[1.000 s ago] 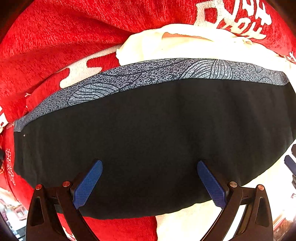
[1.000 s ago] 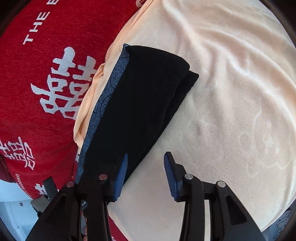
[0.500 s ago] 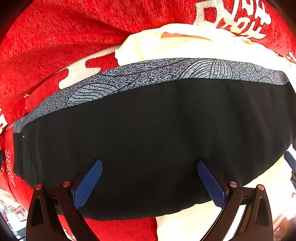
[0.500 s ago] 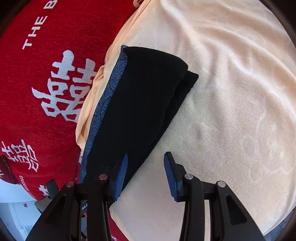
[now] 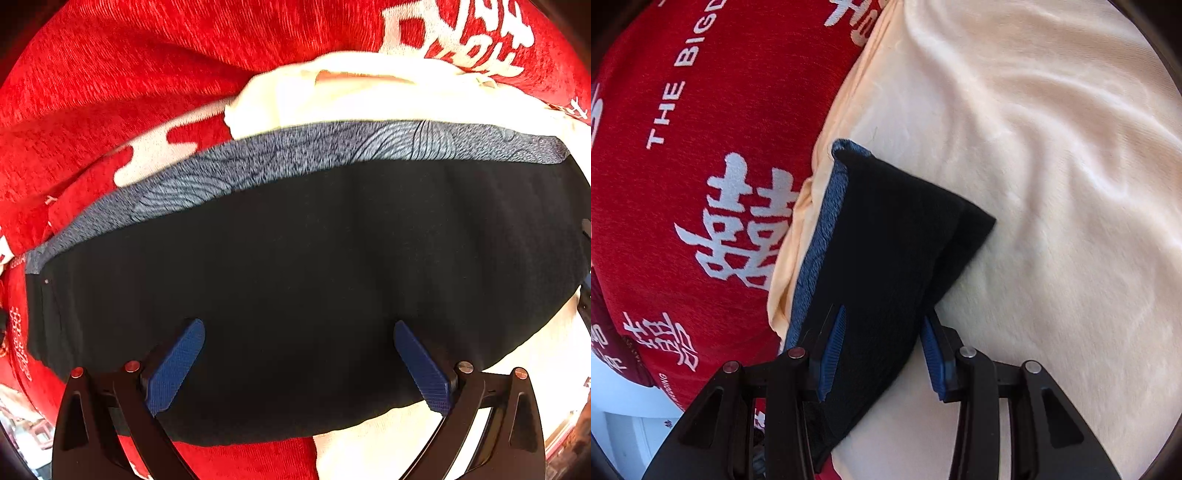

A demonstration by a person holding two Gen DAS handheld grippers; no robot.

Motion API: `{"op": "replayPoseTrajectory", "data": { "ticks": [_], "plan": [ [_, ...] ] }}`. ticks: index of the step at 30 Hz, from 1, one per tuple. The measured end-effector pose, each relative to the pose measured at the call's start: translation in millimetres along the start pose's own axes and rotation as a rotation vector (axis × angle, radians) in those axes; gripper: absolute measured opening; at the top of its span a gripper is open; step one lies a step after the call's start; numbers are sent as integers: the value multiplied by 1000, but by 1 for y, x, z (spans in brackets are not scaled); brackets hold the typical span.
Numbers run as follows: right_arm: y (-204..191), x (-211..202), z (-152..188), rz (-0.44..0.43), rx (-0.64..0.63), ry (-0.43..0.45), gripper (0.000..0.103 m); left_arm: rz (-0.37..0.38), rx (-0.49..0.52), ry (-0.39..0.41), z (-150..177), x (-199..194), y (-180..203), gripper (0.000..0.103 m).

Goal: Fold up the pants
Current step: 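Lift the held trouser end up with the right gripper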

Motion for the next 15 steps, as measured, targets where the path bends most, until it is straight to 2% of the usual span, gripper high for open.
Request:
{"op": "replayPoseTrajectory", "data": {
  "ticks": [1, 2, 3, 4, 7, 9, 10, 12, 13, 15],
  "plan": [
    [-1, 2, -2, -14, 14, -2, 45, 4, -2, 21, -2, -8, 1, 75],
    [-2, 3, -3, -25, 32, -10, 43, 18, 2, 35, -4, -15, 3, 75],
    [-3, 2, -4, -27, 45, -16, 27, 36, 12, 62, -7, -25, 8, 75],
    [-7, 0, -3, -36, 43, -19, 17, 41, 21, 86, -11, -31, 12, 75],
    [-30, -13, -1, -77, -6, -16, 15, 57, 70, 137, -22, -36, 37, 75],
    [-46, -21, 2, -85, -57, -14, 15, 101, 122, 94, -15, -16, 66, 75],
    [-55, -24, 4, -85, -86, -12, 14, 90, 140, 76, -11, -6, 74, 76],
    [-71, -28, 9, -83, -138, -11, 14, 37, 167, 182, -9, -12, 82, 75],
    [-79, -29, 12, -76, -167, -13, 14, 28, 176, 195, -7, -13, 83, 75],
    [-98, -25, 22, -46, -245, -18, 13, 84, 152, 170, -5, -12, 79, 76]
  ]
}}
Point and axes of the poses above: each gripper's, at about its wrist camera, not at the fingertips, and x roughly the way its jaws point, y to its right, z to its underside, the point moved 10 cm from there along x, roughly the way its jaws point, and after that the axes turned 3 degrees about -y, right-handed, at the moved point
